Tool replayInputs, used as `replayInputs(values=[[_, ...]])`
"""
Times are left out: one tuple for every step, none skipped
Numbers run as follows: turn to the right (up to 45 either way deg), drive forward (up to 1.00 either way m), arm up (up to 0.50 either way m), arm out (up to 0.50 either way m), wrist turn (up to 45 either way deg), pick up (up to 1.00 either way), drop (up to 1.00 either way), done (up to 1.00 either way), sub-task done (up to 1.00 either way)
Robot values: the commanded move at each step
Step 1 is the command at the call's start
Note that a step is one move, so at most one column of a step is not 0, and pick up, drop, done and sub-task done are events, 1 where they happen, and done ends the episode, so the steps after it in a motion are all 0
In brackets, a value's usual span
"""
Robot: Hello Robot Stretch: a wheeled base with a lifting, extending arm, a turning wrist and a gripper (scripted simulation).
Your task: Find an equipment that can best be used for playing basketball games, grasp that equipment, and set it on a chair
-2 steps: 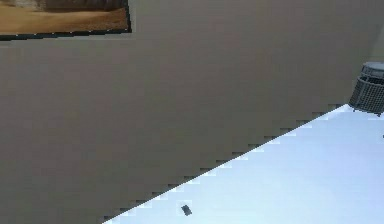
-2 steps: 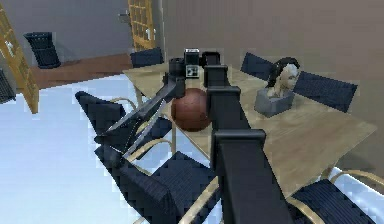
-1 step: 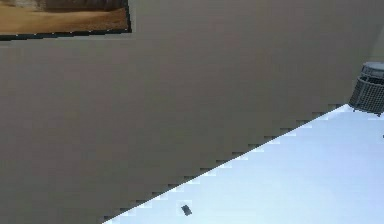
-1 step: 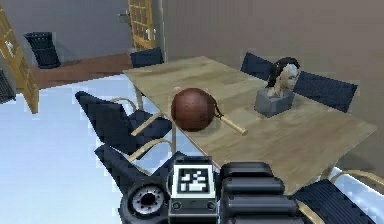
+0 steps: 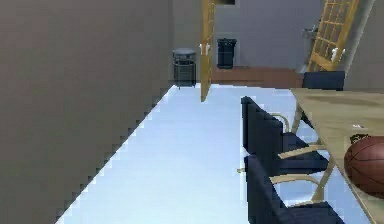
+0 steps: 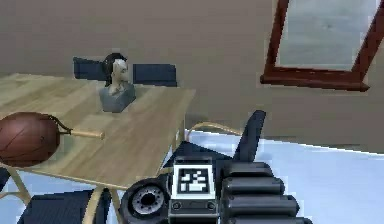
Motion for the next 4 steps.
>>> replayInputs(values=[[45.0,0.0,0.0,0.0,0.0,0.0,0.0,0.0,0.0],[45.0,0.0,0.0,0.0,0.0,0.0,0.0,0.0,0.0],[30.0,0.0,0.0,0.0,0.0,0.0,0.0,0.0,0.0],[0.0,0.45,0.0,0.0,0.0,0.0,0.0,0.0,0.0]])
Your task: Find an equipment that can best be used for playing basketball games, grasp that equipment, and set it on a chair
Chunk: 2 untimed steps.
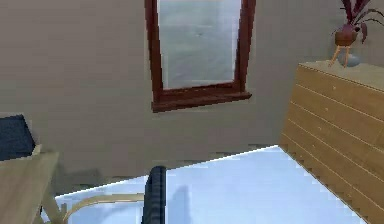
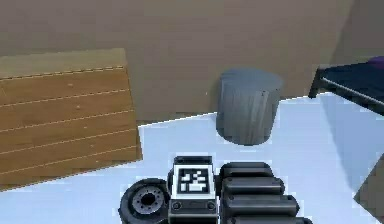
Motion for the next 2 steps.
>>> replayInputs(values=[[45.0,0.0,0.0,0.0,0.0,0.0,0.0,0.0,0.0],[45.0,0.0,0.0,0.0,0.0,0.0,0.0,0.0,0.0]])
